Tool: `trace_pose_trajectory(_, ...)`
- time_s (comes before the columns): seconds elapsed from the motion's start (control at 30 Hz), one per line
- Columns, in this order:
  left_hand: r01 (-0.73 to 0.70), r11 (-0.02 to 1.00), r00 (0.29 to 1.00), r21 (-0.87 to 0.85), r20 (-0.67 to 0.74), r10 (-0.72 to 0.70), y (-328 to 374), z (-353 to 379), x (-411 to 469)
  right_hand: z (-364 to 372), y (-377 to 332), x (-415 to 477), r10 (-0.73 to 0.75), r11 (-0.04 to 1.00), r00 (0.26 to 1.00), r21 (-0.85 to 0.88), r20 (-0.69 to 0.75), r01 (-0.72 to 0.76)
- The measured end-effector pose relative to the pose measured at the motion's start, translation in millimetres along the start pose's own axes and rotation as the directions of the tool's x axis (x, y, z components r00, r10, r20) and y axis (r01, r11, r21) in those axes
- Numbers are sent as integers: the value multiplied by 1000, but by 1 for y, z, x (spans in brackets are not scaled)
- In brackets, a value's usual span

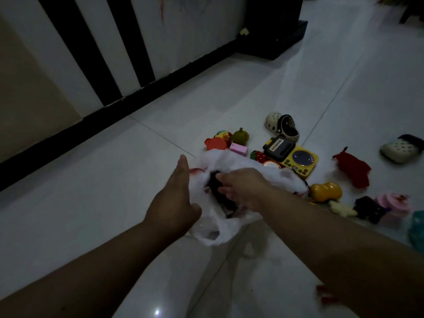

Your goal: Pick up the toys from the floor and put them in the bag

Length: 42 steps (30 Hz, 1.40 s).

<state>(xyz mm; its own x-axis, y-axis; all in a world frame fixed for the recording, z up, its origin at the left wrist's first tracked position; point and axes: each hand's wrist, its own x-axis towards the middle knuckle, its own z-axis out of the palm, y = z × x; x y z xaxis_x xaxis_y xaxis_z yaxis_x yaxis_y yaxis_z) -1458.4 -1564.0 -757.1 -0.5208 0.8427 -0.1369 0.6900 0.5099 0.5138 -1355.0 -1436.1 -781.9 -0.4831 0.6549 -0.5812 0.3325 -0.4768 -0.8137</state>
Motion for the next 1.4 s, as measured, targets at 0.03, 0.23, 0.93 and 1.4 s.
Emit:
trace_pose_trajectory(0.03, -4, 1000, 1000, 7, 0, 4, 1, -1, -1, -3, 1, 2, -25, 999, 999, -49, -36, 23)
trace_pose_trajectory(0.23, -95, 988, 993, 120, 79, 86, 11, 1, -4, -37, 5, 0, -219, 618, 972, -760, 82, 203)
trace_pose_trajectory(0.93, 62, 981, 990, 186, -135, -37, -1, -5, 1, -67, -67, 36, -712, 302, 699, -927, -64, 223)
trace_pose_trajectory(1.4, -37, 981, 994, 192, -92, 56, 12, 23, -10, -151, 62, -30, -591, 265, 795, -898, 135, 350)
